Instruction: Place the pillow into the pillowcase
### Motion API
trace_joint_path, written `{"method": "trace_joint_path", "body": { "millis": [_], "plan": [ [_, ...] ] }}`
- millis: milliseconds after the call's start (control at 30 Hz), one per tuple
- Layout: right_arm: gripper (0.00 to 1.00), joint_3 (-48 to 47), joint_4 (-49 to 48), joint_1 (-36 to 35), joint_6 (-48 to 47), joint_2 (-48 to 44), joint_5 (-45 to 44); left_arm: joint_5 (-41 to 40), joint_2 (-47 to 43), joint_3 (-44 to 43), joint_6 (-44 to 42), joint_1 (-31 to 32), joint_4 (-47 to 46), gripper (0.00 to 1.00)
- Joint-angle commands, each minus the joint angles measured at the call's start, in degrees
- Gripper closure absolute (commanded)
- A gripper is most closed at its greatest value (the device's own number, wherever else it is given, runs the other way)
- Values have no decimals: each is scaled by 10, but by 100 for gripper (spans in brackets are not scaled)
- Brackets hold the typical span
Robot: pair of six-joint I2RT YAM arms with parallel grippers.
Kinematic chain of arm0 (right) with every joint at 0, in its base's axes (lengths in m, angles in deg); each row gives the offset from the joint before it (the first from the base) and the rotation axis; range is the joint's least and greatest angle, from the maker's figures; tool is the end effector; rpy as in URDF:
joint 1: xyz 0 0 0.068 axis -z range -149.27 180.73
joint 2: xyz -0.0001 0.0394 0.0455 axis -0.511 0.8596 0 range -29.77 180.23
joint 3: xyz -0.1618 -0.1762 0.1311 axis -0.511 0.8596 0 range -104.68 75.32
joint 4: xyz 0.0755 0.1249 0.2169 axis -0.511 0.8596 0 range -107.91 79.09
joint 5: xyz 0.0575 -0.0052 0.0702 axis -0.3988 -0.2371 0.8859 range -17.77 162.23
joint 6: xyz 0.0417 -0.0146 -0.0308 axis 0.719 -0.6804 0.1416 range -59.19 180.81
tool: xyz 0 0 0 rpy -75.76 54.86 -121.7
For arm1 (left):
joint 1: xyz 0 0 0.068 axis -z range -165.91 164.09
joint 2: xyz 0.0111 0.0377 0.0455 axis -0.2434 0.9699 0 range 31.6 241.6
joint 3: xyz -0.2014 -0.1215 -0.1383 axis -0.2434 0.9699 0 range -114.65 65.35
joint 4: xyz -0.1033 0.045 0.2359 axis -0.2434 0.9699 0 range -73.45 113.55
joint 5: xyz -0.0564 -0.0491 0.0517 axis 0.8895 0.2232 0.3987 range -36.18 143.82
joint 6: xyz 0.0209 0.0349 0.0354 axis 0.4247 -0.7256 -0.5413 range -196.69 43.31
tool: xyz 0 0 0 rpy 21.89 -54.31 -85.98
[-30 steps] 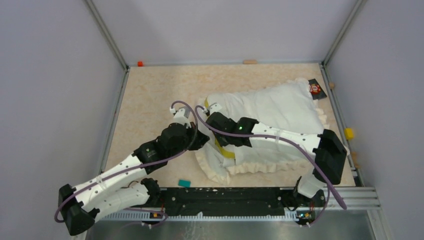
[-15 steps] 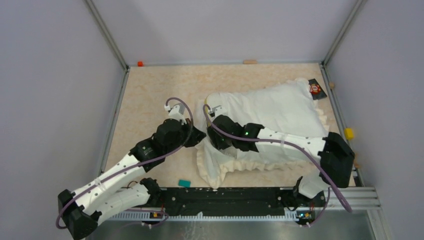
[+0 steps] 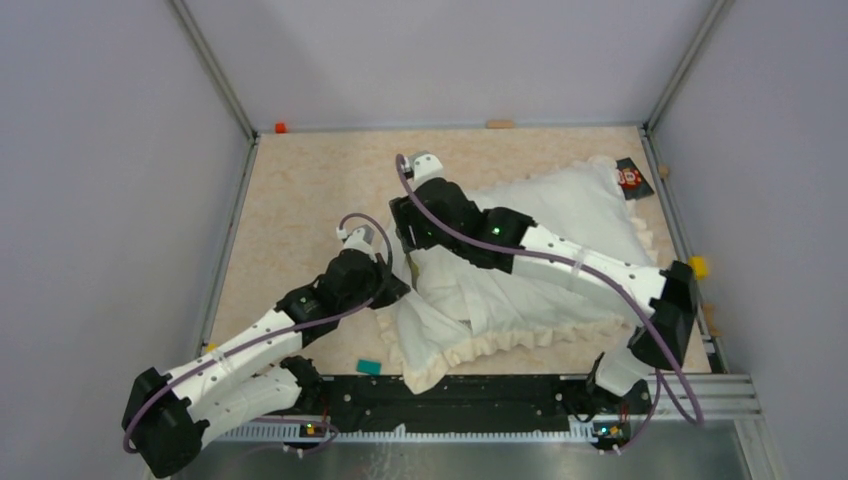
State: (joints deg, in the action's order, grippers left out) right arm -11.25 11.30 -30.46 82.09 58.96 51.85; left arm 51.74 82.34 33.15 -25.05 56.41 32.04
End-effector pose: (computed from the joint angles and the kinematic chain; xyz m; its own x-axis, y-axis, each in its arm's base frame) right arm 0.1809 0.3033 0.3723 -0.4799 -0.1665 -0.8614 -0.5408 0.8293 0.1410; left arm 0.1451 -0.1304 0.2357 -0.7669 -0.3614 -0.5303 0.0793 0.7666 -0.6372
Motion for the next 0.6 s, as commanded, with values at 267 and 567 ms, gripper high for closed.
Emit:
{"method": "trace_joint_path", "body": {
  "millis": [267, 567],
  "plan": [
    [35, -204, 35, 57, -74, 260, -82, -22, -54, 63, 47, -2, -7, 100],
    [29, -315, 143, 57, -34, 422, -217, -19, -59, 67, 47, -2, -6, 100]
  ]
}}
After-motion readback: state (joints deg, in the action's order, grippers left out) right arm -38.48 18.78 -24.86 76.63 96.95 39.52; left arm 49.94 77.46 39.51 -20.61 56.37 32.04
